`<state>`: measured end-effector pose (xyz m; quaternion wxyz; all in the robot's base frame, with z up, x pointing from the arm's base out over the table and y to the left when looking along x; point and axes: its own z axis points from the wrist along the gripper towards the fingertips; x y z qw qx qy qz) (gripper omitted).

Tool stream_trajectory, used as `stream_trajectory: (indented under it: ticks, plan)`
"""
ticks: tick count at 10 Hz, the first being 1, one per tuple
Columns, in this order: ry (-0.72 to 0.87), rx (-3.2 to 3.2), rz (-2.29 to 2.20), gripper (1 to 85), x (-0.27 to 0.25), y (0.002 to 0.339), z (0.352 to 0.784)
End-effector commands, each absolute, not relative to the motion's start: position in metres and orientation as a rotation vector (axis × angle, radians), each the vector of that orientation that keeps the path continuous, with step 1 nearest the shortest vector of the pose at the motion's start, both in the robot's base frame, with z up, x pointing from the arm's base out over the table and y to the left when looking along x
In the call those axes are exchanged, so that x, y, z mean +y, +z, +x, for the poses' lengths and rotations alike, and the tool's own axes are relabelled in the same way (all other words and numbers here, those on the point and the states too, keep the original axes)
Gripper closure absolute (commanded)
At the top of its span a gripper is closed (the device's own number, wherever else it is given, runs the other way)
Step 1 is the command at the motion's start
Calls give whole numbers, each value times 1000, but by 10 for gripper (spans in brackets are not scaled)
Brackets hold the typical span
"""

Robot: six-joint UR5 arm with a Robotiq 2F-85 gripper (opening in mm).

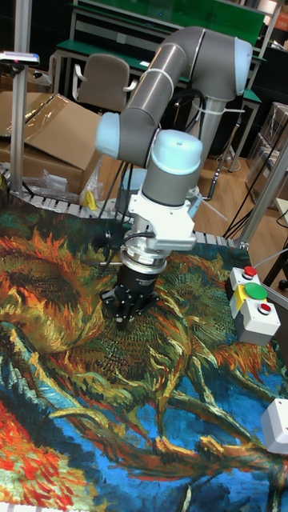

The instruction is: Press the button horizontally

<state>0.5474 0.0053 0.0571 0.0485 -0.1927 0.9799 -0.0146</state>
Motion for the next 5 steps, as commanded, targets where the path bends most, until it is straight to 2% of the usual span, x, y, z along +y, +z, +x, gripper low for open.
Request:
stream_trajectory:
  ticks: [1,5]
  plan:
    - [64,2966,-582,843,39,69,544]
    - [46,2970,-598,843,32,73,543]
